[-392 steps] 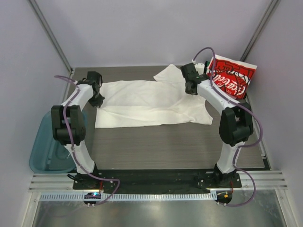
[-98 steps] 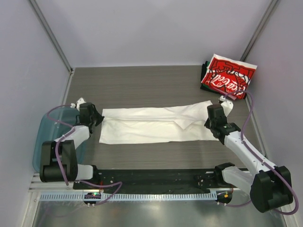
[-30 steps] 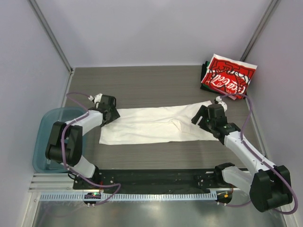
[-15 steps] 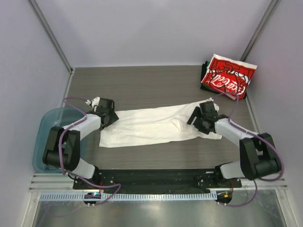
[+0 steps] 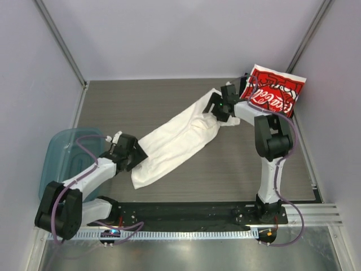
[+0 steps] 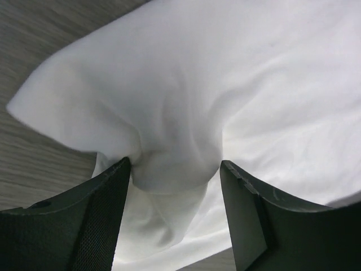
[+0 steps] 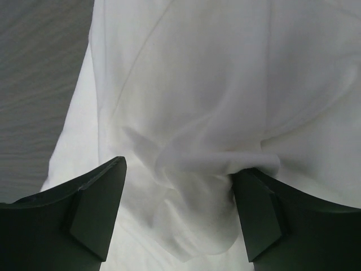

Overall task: Fold and stack the t-shirts
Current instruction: Fold the tshirt

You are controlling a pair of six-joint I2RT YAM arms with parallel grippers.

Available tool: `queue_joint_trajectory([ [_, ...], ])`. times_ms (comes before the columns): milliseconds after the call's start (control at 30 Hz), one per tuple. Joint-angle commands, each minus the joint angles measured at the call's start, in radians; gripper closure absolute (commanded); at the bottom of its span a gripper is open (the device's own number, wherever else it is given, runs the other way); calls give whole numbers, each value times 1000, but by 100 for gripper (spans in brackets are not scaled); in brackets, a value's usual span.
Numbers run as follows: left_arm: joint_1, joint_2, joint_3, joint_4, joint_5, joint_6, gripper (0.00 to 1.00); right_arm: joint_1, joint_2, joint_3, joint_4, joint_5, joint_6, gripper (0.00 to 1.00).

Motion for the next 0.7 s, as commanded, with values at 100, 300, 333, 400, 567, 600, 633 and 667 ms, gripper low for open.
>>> queue_joint_trajectory([
  [100, -140, -88, -143, -86, 149, -251, 33, 51, 352, 370, -242, -99, -80, 19],
  [300, -457, -96, -215, 20, 149, -511, 33, 54, 571, 763, -276, -192, -74, 18],
  [333, -492, -86, -217, 37, 147, -541, 33, 54, 628, 844, -275, -211, -70, 17],
  [400, -581, -35, -191, 81, 140, -591, 33, 56, 697, 950, -276, -223, -57, 16],
  [567, -668, 83, -77, 81, 144, -590, 33, 58, 771, 1062, -260, -196, -53, 16],
  [600, -677, 95, -68, 83, 149, -592, 33, 56, 772, 1062, -241, -185, -53, 16],
  [633, -685, 105, -59, 81, 149, -592, 33, 56, 774, 1061, -230, -177, -57, 15],
  [667, -694, 112, -47, 80, 149, -599, 33, 56, 776, 1061, -223, -165, -62, 15],
])
